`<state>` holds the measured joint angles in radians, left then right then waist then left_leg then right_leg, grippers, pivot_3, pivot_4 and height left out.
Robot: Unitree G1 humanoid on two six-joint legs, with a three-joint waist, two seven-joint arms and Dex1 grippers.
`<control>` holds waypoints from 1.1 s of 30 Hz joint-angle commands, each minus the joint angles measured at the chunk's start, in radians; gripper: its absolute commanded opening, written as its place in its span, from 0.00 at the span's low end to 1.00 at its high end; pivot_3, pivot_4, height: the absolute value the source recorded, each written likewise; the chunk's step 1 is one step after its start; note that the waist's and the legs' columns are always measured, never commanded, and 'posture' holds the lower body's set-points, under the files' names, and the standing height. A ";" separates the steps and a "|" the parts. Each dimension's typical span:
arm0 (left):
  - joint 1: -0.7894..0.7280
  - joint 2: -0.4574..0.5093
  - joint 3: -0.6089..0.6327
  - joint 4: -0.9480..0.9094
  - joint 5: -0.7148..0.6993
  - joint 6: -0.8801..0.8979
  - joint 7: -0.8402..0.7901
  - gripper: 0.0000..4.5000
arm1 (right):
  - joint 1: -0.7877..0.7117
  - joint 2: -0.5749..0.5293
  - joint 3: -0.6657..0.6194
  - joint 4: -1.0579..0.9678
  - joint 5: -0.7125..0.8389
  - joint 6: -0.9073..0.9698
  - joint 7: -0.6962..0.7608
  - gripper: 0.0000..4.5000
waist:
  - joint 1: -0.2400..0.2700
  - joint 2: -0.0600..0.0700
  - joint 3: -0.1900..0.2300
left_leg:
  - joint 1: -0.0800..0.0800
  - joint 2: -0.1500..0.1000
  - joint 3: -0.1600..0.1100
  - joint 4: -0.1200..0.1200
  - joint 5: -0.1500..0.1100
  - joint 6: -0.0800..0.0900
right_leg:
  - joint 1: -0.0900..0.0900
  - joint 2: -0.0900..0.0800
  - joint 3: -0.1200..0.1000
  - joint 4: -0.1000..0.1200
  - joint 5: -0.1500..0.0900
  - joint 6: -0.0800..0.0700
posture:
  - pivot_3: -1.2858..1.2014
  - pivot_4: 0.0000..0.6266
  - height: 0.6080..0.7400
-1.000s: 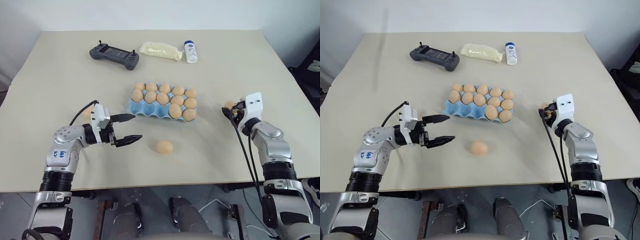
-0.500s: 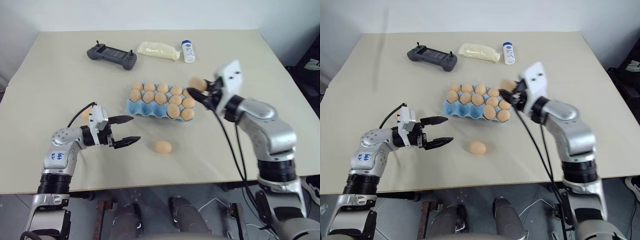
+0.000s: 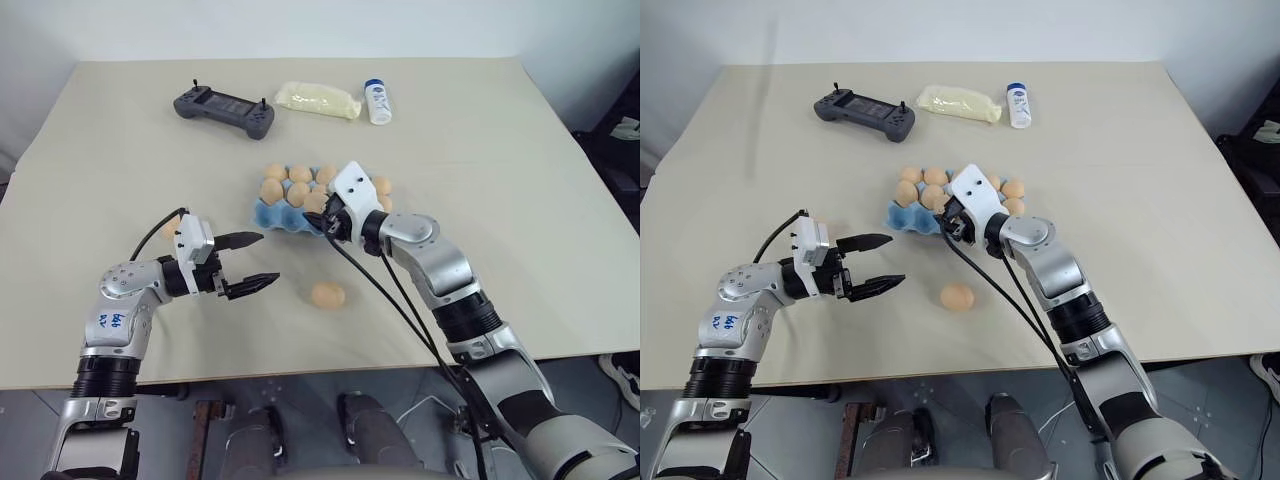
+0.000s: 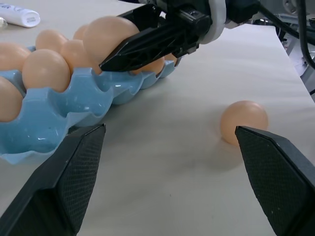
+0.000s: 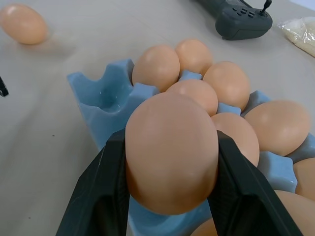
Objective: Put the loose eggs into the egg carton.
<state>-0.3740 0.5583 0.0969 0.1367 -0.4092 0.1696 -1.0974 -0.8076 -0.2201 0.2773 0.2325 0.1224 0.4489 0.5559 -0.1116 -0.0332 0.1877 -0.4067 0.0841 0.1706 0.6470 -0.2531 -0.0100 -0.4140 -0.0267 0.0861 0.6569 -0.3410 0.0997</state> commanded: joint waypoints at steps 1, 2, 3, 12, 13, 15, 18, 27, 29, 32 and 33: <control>0.008 0.007 0.020 -0.043 -0.024 0.000 0.007 1.00 | -0.025 0.003 0.003 -0.014 -0.015 -0.024 0.035 0.67 | -0.001 0.000 0.000 | 0.000 0.000 0.000 0.000 0.000 0.000 | 0.000 0.000 0.000 0.000 0.000 0.000 | 0.52 0.24 1.00; 0.008 0.007 0.021 -0.044 -0.024 0.000 0.009 1.00 | -0.025 0.004 -0.003 -0.021 -0.014 -0.022 0.039 0.74 | -0.001 0.000 0.000 | 0.000 0.000 0.000 0.000 0.000 -0.001 | 0.000 0.000 0.000 0.000 0.000 0.000 | 0.52 0.24 1.00; 0.009 0.006 0.021 -0.045 -0.024 0.000 0.010 1.00 | -0.023 0.004 -0.008 -0.028 -0.014 -0.020 0.041 0.83 | -0.001 0.000 0.000 | 0.000 0.000 0.000 0.000 0.000 -0.001 | 0.000 0.000 0.000 0.000 0.000 0.000 | 0.52 0.24 1.00; 0.006 0.005 0.014 -0.045 -0.026 -0.001 0.004 1.00 | -0.017 -0.035 -0.063 -0.173 0.032 0.043 0.088 0.99 | 0.000 0.000 0.000 | 0.000 0.001 0.000 0.000 -0.001 -0.002 | 0.000 -0.001 0.000 0.000 0.000 0.000 | 0.52 0.24 1.00; 0.005 0.005 0.014 -0.045 -0.026 -0.001 0.003 1.00 | -0.014 -0.047 -0.073 -0.201 0.044 0.056 0.100 0.99 | 0.000 0.000 0.000 | 0.000 0.001 0.000 0.000 -0.001 -0.002 | 0.000 -0.001 0.000 0.000 0.000 0.000 | 0.52 0.24 1.00; 0.007 0.005 0.014 -0.047 -0.026 -0.002 0.002 1.00 | 0.004 -0.090 -0.102 -0.279 0.088 0.094 0.142 0.99 | 0.001 0.000 0.000 | 0.000 0.001 0.000 -0.001 -0.001 -0.001 | 0.000 -0.001 0.000 -0.001 0.000 0.000 | 0.52 0.24 1.00; 0.014 0.007 0.024 -0.056 -0.027 -0.001 0.013 1.00 | 0.074 -0.180 -0.153 -0.382 0.149 0.061 0.237 0.99 | 0.006 0.000 0.000 | 0.000 0.002 0.000 -0.001 -0.001 -0.001 | 0.000 -0.002 0.000 -0.002 0.000 0.000 | 0.52 0.24 1.00; 0.108 -0.007 0.063 -0.199 -0.060 0.036 0.106 1.00 | 0.363 -0.450 -0.376 -0.438 0.388 -0.039 0.603 0.99 | 0.025 0.000 0.000 | 0.001 0.001 0.001 -0.002 -0.004 0.000 | 0.002 -0.001 0.001 -0.006 0.000 0.000 | 0.52 0.24 1.00; 0.134 -0.013 0.069 -0.236 -0.065 0.045 0.132 1.00 | 0.407 -0.490 -0.407 -0.415 0.427 -0.056 0.674 0.99 | 0.026 0.000 0.000 | 0.001 0.002 0.000 -0.002 -0.004 0.000 | 0.003 -0.001 0.001 -0.007 0.000 0.000 | 0.52 0.24 1.00; 0.166 -0.020 0.076 -0.284 -0.071 0.058 0.169 1.00 | 0.439 -0.533 -0.418 -0.383 0.440 -0.086 0.750 0.99 | 0.025 0.000 0.000 | 0.002 0.002 0.001 0.000 -0.006 0.003 | 0.004 -0.001 0.001 -0.007 0.000 0.000 | 0.52 0.24 1.00; 0.175 -0.023 0.078 -0.302 -0.072 0.061 0.182 1.00 | 0.444 -0.546 -0.415 -0.373 0.437 -0.096 0.774 0.99 | 0.025 0.000 0.000 | 0.002 0.002 0.000 0.000 -0.006 0.004 | 0.004 -0.001 0.001 -0.006 0.000 0.000 | 0.52 0.24 1.00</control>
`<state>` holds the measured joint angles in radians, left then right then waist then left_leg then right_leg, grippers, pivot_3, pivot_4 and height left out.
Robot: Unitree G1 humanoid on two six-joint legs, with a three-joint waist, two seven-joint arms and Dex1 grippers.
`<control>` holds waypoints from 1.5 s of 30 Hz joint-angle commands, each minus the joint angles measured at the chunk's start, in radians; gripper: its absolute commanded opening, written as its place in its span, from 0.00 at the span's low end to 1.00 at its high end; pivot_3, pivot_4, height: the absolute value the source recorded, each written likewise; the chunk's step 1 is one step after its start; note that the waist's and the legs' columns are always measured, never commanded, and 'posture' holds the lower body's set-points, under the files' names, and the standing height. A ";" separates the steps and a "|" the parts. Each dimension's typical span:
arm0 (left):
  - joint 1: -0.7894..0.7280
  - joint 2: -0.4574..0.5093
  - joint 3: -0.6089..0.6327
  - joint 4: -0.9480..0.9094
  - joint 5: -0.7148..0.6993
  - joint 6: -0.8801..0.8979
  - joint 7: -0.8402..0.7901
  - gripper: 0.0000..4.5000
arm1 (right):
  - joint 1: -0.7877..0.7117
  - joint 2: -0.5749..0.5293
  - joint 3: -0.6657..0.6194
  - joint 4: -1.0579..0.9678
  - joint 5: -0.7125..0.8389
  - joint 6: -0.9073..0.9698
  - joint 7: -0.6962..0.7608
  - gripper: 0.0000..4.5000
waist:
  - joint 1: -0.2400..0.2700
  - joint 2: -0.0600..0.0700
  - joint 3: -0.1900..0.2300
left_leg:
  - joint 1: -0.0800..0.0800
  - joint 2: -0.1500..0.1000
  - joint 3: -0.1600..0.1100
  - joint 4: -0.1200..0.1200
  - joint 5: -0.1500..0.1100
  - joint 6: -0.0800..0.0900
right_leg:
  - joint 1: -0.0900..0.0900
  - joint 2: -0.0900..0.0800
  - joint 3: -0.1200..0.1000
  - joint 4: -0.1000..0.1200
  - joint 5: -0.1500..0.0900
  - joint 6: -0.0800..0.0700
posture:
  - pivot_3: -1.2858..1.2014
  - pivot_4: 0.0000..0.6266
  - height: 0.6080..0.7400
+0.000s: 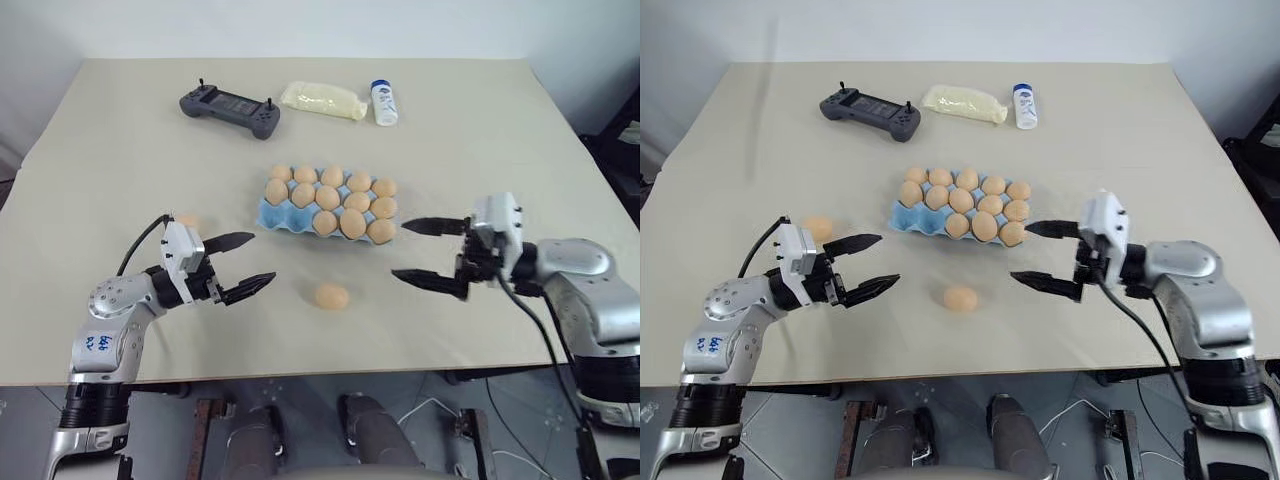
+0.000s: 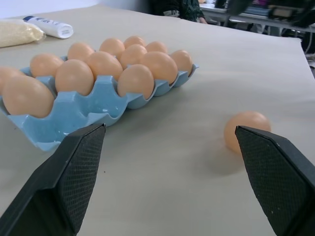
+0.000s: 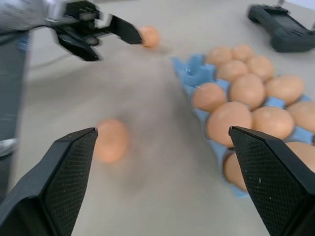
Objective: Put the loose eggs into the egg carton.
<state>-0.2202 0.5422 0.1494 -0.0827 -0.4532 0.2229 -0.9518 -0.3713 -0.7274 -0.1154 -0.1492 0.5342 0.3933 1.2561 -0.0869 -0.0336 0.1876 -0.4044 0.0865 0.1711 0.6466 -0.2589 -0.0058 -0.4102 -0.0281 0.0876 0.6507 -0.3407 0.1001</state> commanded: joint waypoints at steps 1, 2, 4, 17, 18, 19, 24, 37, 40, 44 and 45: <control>0.030 -0.008 0.027 -0.097 -0.029 0.011 0.049 1.00 | 0.012 -0.049 -0.019 0.016 0.023 -0.049 0.092 0.99 | 0.001 0.000 0.000 | 0.000 0.000 0.000 0.000 0.000 0.001 | 0.000 -0.001 0.000 0.000 0.000 0.000 | 0.52 0.24 1.00; 0.038 -0.009 0.029 -0.115 -0.030 0.017 0.062 1.00 | 0.013 -0.055 -0.017 0.022 0.025 -0.054 0.105 0.99 | 0.001 0.000 0.000 | 0.001 0.000 -0.001 0.000 0.000 0.001 | 0.001 -0.001 0.000 0.000 0.000 0.000 | 0.52 0.24 1.00; 0.052 -0.008 0.028 -0.150 -0.026 0.031 0.093 1.00 | 0.007 -0.058 -0.015 0.041 0.025 -0.066 0.120 0.99 | 0.001 0.000 0.000 | 0.001 0.000 -0.001 0.000 0.001 0.002 | 0.001 -0.002 0.000 0.000 0.001 0.000 | 0.52 0.24 1.00; 0.078 -0.101 -0.169 -0.456 0.035 0.270 0.394 1.00 | -0.049 -0.019 0.026 0.088 0.009 -0.062 0.065 0.99 | 0.004 0.000 0.000 | 0.000 -0.001 -0.002 0.000 0.002 -0.001 | 0.003 -0.003 -0.001 -0.005 0.001 0.001 | 0.52 0.24 1.00; 0.076 -0.103 -0.189 -0.462 0.033 0.300 0.402 1.00 | -0.057 -0.016 0.031 0.093 0.007 -0.062 0.064 0.99 | 0.004 0.000 0.000 | 0.000 -0.001 -0.002 0.000 0.002 -0.001 | 0.003 -0.003 -0.001 -0.005 0.002 0.001 | 0.52 0.24 1.00; 0.076 -0.099 -0.204 -0.465 0.032 0.322 0.403 1.00 | -0.062 -0.015 0.035 0.095 0.006 -0.062 0.063 0.99 | 0.003 0.000 0.000 | 0.000 -0.001 -0.002 0.000 0.002 -0.001 | 0.003 -0.002 -0.001 -0.005 0.002 0.001 | 0.52 0.24 1.00; 0.038 -0.084 -0.280 -0.455 0.024 0.424 0.389 1.00 | -0.085 -0.008 0.053 0.108 0.001 -0.060 0.062 0.99 | 0.003 0.000 0.000 | 0.000 -0.003 -0.003 0.000 0.003 -0.002 | 0.003 -0.001 -0.001 -0.004 0.002 0.001 | 0.52 0.24 1.00; -0.074 -0.126 -0.403 -0.337 0.095 0.402 0.359 1.00 | -0.031 -0.035 0.031 0.092 0.039 -0.069 0.106 0.99 | 0.008 0.000 0.000 | 0.000 -0.003 -0.003 0.000 0.002 -0.002 | 0.003 -0.001 -0.001 -0.005 0.002 0.001 | 0.52 0.24 1.00; -0.087 -0.141 -0.413 -0.307 0.105 0.399 0.358 1.00 | -0.021 -0.043 0.035 0.121 0.024 -0.096 0.133 0.99 | 0.008 0.000 0.000 | 0.000 -0.003 -0.003 0.001 0.002 -0.002 | 0.003 -0.002 -0.001 -0.005 0.002 0.001 | 0.52 0.24 1.00; -0.095 -0.152 -0.428 -0.269 0.124 0.394 0.345 1.00 | -0.030 -0.036 0.037 0.148 0.010 -0.112 0.123 0.99 | 0.006 0.000 0.000 | 0.000 -0.004 -0.003 0.001 0.002 -0.001 | 0.004 -0.002 -0.001 -0.005 0.002 0.002 | 0.52 0.24 1.00; -0.097 -0.151 -0.435 -0.263 0.127 0.397 0.338 1.00 | -0.032 -0.035 0.036 0.148 0.010 -0.112 0.118 0.99 | 0.007 0.000 0.000 | 0.000 -0.003 -0.003 0.001 0.002 -0.001 | 0.004 -0.002 -0.001 -0.005 0.002 0.002 | 0.52 0.24 1.00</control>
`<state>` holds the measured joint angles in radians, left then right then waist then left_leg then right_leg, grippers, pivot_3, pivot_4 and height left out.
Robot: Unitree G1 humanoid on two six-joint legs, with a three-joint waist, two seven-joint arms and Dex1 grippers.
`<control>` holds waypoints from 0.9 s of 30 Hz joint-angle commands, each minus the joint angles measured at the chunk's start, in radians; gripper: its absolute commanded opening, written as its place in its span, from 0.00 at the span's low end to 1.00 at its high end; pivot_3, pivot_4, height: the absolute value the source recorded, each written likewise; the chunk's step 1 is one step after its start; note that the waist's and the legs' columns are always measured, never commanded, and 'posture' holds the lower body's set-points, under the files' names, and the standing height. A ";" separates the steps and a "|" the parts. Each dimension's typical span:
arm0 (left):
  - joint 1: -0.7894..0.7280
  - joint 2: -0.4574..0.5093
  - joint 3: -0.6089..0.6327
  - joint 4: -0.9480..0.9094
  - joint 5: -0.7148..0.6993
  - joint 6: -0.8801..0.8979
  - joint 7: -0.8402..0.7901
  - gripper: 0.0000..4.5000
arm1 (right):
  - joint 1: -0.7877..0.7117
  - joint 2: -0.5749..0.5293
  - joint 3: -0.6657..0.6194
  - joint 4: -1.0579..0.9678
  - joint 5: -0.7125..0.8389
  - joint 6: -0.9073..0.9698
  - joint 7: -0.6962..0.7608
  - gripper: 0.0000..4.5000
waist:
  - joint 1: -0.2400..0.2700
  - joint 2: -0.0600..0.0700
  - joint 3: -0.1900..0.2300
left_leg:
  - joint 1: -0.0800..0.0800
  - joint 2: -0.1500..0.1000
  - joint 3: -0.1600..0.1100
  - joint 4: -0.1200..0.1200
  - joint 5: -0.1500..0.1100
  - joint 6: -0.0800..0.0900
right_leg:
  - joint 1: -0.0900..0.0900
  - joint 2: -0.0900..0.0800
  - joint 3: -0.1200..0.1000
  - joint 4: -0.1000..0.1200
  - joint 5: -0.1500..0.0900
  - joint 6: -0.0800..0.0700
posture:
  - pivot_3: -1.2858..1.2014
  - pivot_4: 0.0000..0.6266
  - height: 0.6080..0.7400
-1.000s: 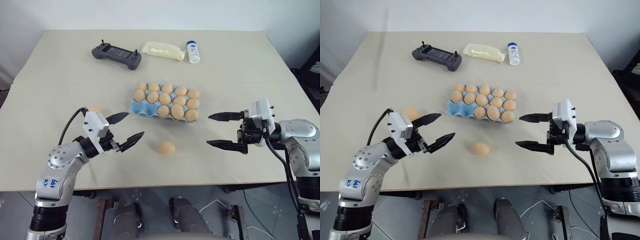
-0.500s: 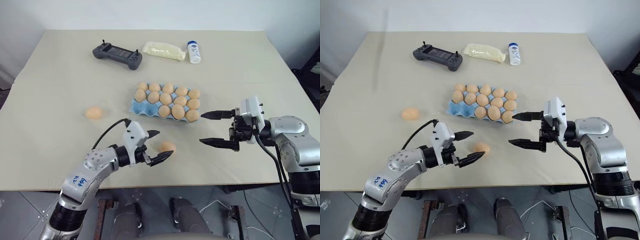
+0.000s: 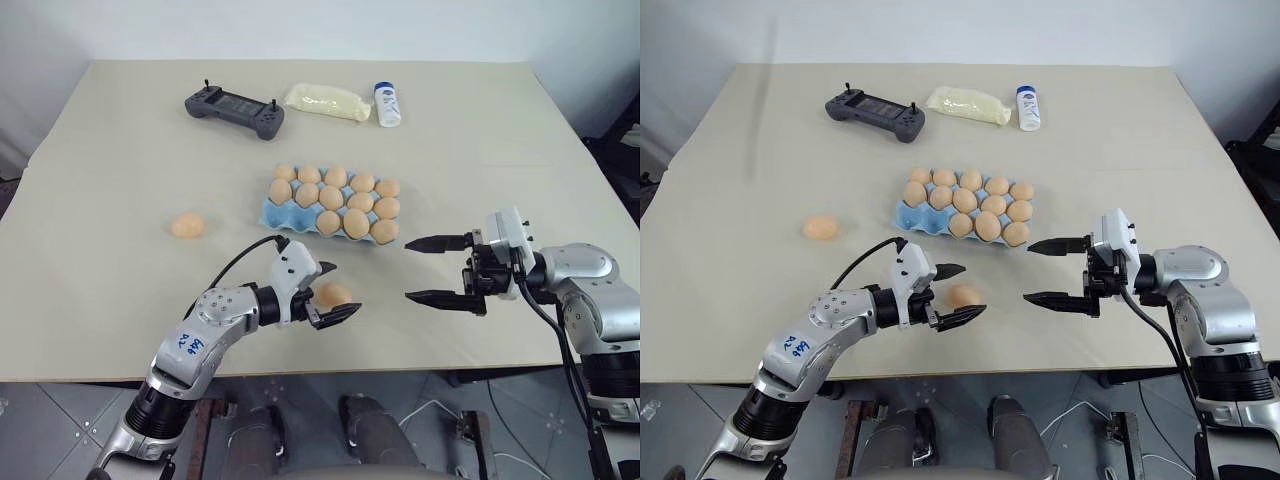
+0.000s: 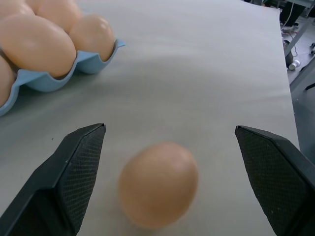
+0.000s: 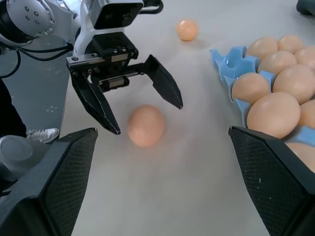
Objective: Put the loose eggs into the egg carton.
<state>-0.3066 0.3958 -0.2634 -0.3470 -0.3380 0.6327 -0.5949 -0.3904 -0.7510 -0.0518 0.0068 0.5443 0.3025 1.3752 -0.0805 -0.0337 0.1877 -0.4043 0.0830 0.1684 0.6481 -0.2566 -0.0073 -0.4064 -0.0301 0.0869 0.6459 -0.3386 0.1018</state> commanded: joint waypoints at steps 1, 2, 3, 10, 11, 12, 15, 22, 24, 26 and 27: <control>-0.012 -0.004 -0.027 0.007 0.014 -0.012 -0.025 1.00 | -0.012 -0.010 -0.029 -0.009 0.001 -0.020 -0.006 0.99 | 0.000 0.000 0.000 | 0.000 0.000 0.000 0.000 0.000 0.000 | 0.000 0.000 0.000 0.000 0.000 0.000 | 0.52 0.24 1.00; -0.013 -0.005 -0.032 0.011 0.016 -0.012 -0.030 1.00 | -0.010 -0.009 -0.030 -0.011 0.001 -0.019 -0.008 0.99 | 0.000 0.000 0.000 | 0.000 0.000 0.000 0.000 0.000 0.000 | 0.000 0.000 0.000 0.000 0.000 0.000 | 0.52 0.24 1.00; -0.015 -0.007 -0.036 0.016 0.020 -0.016 -0.034 1.00 | -0.007 -0.008 -0.031 -0.014 0.000 -0.019 -0.011 0.99 | 0.001 0.000 0.000 | 0.000 0.000 0.000 0.000 0.000 0.000 | 0.000 0.000 0.000 0.000 0.000 0.000 | 0.52 0.24 1.00; -0.035 -0.022 -0.046 0.072 0.059 -0.055 -0.043 1.00 | 0.008 -0.007 -0.041 -0.028 0.005 -0.020 -0.032 0.99 | 0.003 0.000 0.000 | 0.000 0.000 0.000 0.000 0.000 0.000 | 0.000 0.000 0.000 0.000 0.000 0.000 | 0.52 0.24 1.00; -0.043 -0.025 -0.051 0.086 0.070 -0.061 -0.042 1.00 | 0.010 -0.007 -0.042 -0.029 0.005 -0.021 -0.035 0.99 | 0.003 0.000 0.000 | 0.000 0.000 0.000 0.000 0.000 0.000 | 0.000 -0.001 0.000 0.000 0.000 0.000 | 0.52 0.24 1.00; -0.048 -0.028 -0.056 0.098 0.080 -0.069 -0.042 1.00 | 0.011 -0.008 -0.043 -0.030 0.005 -0.022 -0.037 0.99 | 0.003 0.000 0.000 | 0.000 0.000 0.000 0.000 0.000 0.000 | 0.000 -0.001 0.000 0.000 0.000 0.000 | 0.52 0.24 1.00; -0.062 -0.039 -0.070 0.130 0.110 -0.091 -0.041 0.96 | 0.016 -0.009 -0.044 -0.033 0.003 -0.024 -0.044 1.00 | 0.003 0.000 0.000 | 0.000 0.000 0.000 0.000 0.000 0.000 | 0.000 -0.001 0.000 0.000 0.000 0.000 | 0.52 0.24 1.00; -0.061 -0.062 -0.079 0.152 0.160 -0.141 -0.028 0.52 | 0.015 -0.012 -0.045 -0.034 0.005 -0.029 -0.055 1.00 | 0.003 0.000 0.000 | 0.000 0.000 0.000 0.000 0.000 0.000 | 0.000 -0.001 0.000 0.000 0.000 0.000 | 0.52 0.24 1.00; -0.060 -0.065 -0.072 0.153 0.167 -0.150 -0.026 0.45 | 0.013 -0.013 -0.044 -0.032 0.004 -0.031 -0.056 1.00 | 0.003 0.000 0.000 | 0.000 0.000 0.000 0.000 0.000 0.000 | 0.000 -0.001 0.000 0.000 0.000 0.000 | 0.52 0.24 1.00; -0.066 -0.066 -0.052 0.140 0.162 -0.140 -0.024 0.45 | 0.012 -0.013 -0.044 -0.031 0.004 -0.032 -0.057 1.00 | 0.003 0.000 0.000 | 0.000 0.000 0.000 0.000 0.000 0.000 | 0.000 -0.001 0.000 0.000 0.000 0.000 | 0.52 0.24 1.00; -0.072 -0.069 -0.036 0.129 0.154 -0.129 -0.020 0.45 | 0.011 -0.014 -0.045 -0.030 0.004 -0.032 -0.057 1.00 | 0.003 0.000 0.000 | 0.000 0.000 0.000 0.000 0.000 0.000 | 0.000 -0.001 0.000 0.001 0.000 0.000 | 0.52 0.24 1.00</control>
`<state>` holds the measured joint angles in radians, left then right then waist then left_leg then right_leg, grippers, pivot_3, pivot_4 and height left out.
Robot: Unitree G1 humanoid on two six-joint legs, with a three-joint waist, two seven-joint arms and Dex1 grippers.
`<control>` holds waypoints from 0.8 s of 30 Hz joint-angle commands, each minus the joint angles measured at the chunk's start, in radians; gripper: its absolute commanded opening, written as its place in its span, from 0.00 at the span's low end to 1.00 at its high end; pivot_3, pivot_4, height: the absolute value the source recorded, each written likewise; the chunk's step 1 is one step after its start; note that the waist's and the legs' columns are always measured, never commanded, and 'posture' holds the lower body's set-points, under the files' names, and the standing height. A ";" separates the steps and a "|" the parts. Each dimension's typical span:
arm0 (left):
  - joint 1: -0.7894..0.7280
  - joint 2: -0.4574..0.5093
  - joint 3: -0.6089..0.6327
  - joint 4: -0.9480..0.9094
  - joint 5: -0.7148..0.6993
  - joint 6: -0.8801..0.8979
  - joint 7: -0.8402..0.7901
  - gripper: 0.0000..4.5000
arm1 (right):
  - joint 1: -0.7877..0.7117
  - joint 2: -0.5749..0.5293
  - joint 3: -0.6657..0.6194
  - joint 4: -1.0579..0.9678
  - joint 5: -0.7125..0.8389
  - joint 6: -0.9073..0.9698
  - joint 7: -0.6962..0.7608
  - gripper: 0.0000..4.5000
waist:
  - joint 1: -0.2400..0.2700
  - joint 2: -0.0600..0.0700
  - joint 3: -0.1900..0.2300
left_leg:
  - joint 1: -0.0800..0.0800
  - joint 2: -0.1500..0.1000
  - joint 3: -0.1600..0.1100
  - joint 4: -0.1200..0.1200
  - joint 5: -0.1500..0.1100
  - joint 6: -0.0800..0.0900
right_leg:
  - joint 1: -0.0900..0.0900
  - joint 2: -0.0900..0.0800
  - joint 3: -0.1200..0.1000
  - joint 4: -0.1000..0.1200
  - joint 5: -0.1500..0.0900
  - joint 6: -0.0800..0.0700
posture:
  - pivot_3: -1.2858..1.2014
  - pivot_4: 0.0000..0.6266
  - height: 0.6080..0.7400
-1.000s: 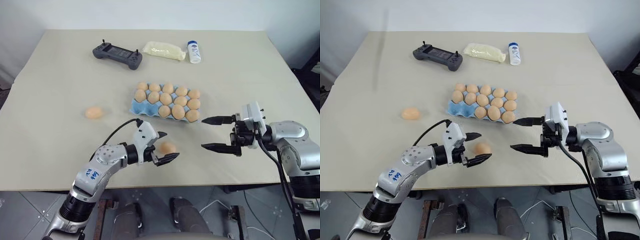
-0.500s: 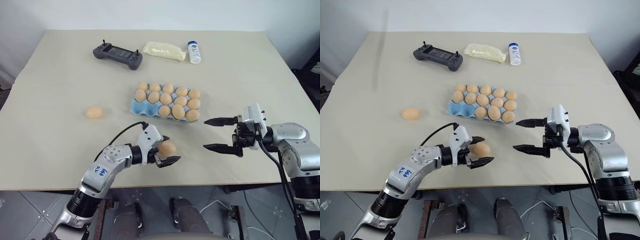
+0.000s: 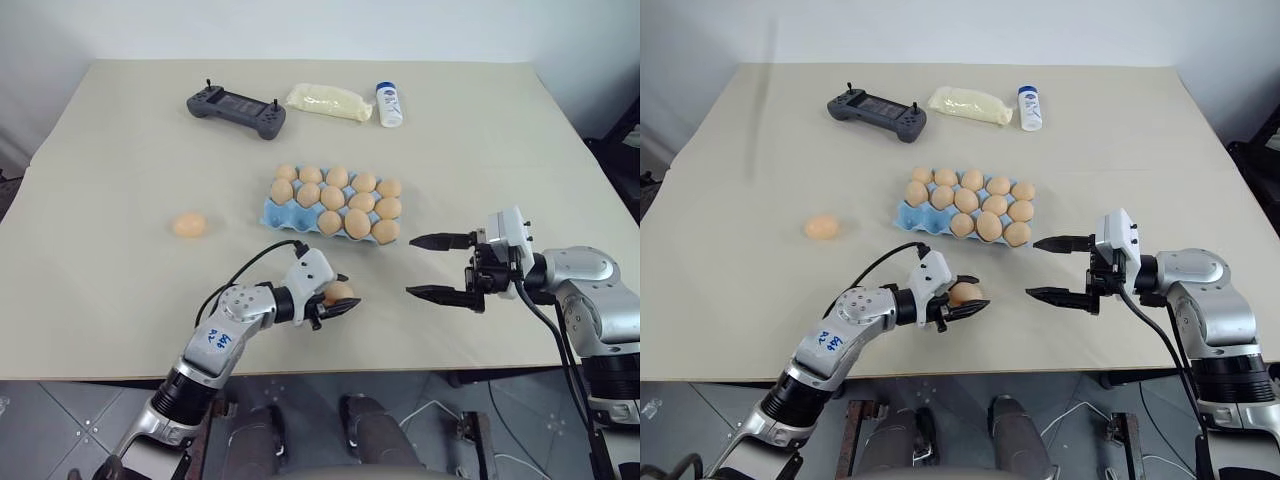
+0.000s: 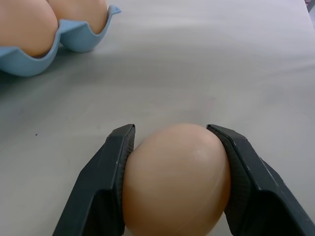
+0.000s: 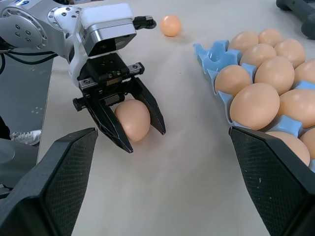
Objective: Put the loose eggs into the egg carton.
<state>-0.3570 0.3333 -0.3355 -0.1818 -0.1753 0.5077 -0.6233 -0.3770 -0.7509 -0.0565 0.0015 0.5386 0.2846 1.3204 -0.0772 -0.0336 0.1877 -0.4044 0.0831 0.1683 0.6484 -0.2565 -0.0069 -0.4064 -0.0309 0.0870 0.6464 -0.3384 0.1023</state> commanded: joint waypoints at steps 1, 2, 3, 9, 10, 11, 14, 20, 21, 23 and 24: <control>-0.035 -0.012 0.065 -0.053 -0.026 0.011 0.016 0.45 | -0.005 -0.015 -0.041 -0.022 0.010 -0.015 -0.002 1.00 | 0.000 0.000 0.000 | 0.000 0.000 0.000 0.000 0.000 0.000 | 0.000 0.000 0.000 0.000 0.000 0.000 | 0.52 0.24 1.00; -0.051 -0.021 0.105 -0.073 -0.046 0.023 0.031 0.45 | -0.007 -0.016 -0.042 -0.019 0.010 -0.015 -0.002 1.00 | 0.001 0.000 0.000 | 0.000 0.000 0.000 0.000 0.000 0.000 | 0.000 0.000 0.000 0.000 0.000 0.000 | 0.52 0.24 1.00; -0.063 -0.027 0.132 -0.088 -0.060 0.031 0.042 0.45 | -0.009 -0.016 -0.043 -0.017 0.010 -0.016 -0.002 1.00 | 0.001 0.000 0.000 | 0.000 0.000 0.000 0.000 0.000 0.000 | 0.000 0.000 0.000 0.001 0.000 0.000 | 0.52 0.24 1.00; -0.140 -0.053 0.259 -0.098 -0.092 0.078 0.125 0.45 | -0.023 -0.009 -0.049 0.003 0.008 -0.026 0.001 1.00 | 0.000 0.000 0.000 | 0.000 -0.001 0.000 0.001 0.001 0.001 | 0.000 0.003 0.000 0.002 0.000 0.001 | 0.52 0.24 1.00; -0.157 -0.057 0.272 -0.066 -0.070 0.065 0.156 0.45 | -0.026 -0.005 -0.046 0.008 0.005 -0.028 0.001 1.00 | 0.001 0.000 0.000 | 0.000 -0.001 0.000 0.001 0.001 0.001 | 0.000 0.004 0.000 0.002 0.000 0.001 | 0.52 0.24 1.00; -0.172 -0.062 0.282 -0.035 -0.051 0.053 0.184 0.45 | -0.029 -0.002 -0.044 0.011 0.003 -0.031 0.002 1.00 | 0.001 0.000 0.000 | 0.000 -0.001 0.000 0.001 0.001 0.000 | 0.000 0.004 0.000 0.002 0.000 0.001 | 0.52 0.24 1.00; -0.192 -0.068 0.281 0.035 -0.015 0.046 0.230 0.45 | -0.037 0.003 -0.038 0.018 0.001 -0.037 0.002 1.00 | 0.002 0.000 0.000 | 0.000 -0.002 0.000 0.002 0.001 0.000 | 0.000 0.004 -0.001 0.002 0.001 0.001 | 0.52 0.24 1.00; -0.201 -0.103 0.254 0.140 0.040 -0.027 0.271 0.45 | -0.040 0.006 -0.038 0.020 -0.002 -0.037 0.001 1.00 | 0.005 0.000 0.000 | 0.000 -0.002 0.000 0.002 0.001 0.000 | 0.000 0.004 0.000 0.003 0.001 0.001 | 0.52 0.24 1.00; -0.202 -0.109 0.250 0.152 0.044 -0.037 0.271 0.45 | -0.039 0.005 -0.039 0.018 -0.001 -0.035 0.000 1.00 | 0.006 0.000 0.000 | 0.000 -0.002 0.000 0.002 0.001 0.000 | 0.000 0.004 0.000 0.003 0.001 0.001 | 0.52 0.24 1.00; -0.207 -0.119 0.244 0.176 0.052 -0.058 0.273 0.45 | -0.037 0.003 -0.042 0.015 0.000 -0.033 0.000 1.00 | 0.007 0.000 0.000 | 0.000 -0.002 0.000 0.002 0.001 0.000 | 0.000 0.004 0.000 0.003 0.001 0.001 | 0.52 0.24 1.00; -0.212 -0.125 0.246 0.188 0.057 -0.065 0.279 0.45 | -0.038 0.003 -0.044 0.016 0.001 -0.033 0.000 1.00 | 0.008 0.000 0.000 | 0.000 -0.002 0.000 0.002 0.001 0.000 | 0.000 0.004 0.000 0.003 0.001 0.001 | 0.52 0.24 1.00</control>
<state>-0.5452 0.2152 -0.0881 0.0157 -0.1277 0.4757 -0.3526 -0.4077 -0.7411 -0.0755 0.0341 0.5301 0.2620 1.3196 -0.0697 -0.0337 0.1877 -0.4043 0.0808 0.1685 0.6507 -0.2554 -0.0068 -0.4067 -0.0266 0.0867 0.6500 -0.3378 0.1035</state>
